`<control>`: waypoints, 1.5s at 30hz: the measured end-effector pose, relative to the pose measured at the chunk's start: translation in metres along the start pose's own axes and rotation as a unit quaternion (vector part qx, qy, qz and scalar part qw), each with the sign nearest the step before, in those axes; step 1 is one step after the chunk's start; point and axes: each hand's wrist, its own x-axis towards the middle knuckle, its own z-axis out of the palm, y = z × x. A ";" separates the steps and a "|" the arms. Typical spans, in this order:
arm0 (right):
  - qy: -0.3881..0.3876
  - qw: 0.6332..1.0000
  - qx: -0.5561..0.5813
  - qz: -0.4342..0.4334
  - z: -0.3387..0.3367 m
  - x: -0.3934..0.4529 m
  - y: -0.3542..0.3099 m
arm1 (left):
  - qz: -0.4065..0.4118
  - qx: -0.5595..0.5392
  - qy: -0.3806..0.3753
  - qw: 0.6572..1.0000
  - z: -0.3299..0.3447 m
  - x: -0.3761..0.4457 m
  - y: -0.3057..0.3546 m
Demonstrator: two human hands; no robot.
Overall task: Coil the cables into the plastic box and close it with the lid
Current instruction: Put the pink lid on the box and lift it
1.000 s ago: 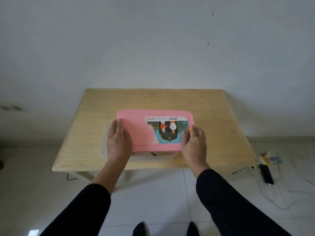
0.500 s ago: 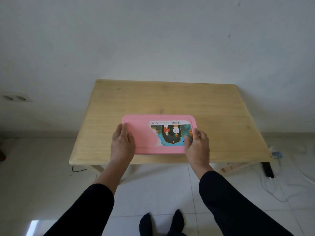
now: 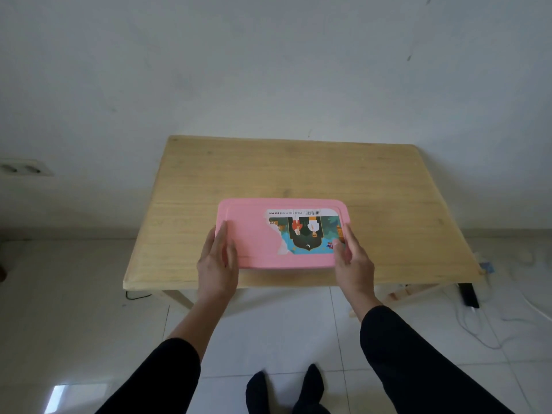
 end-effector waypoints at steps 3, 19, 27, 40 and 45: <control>0.015 1.000 0.021 -0.008 0.002 0.003 -0.003 | -0.017 -0.016 0.015 1.000 0.008 0.001 0.002; 0.019 0.998 0.000 -0.057 0.043 0.151 -0.039 | -0.018 -0.023 0.062 0.998 0.056 0.159 0.026; 0.005 0.997 -0.013 -0.077 0.071 0.246 -0.053 | -0.044 -0.011 0.075 0.996 0.092 0.238 0.033; -0.008 0.998 -0.023 -0.062 0.081 0.273 -0.061 | -0.050 0.003 0.031 0.998 0.092 0.271 0.041; -0.031 0.997 -0.054 -0.053 0.073 0.268 -0.065 | -0.028 0.040 -0.045 0.998 0.071 0.273 0.037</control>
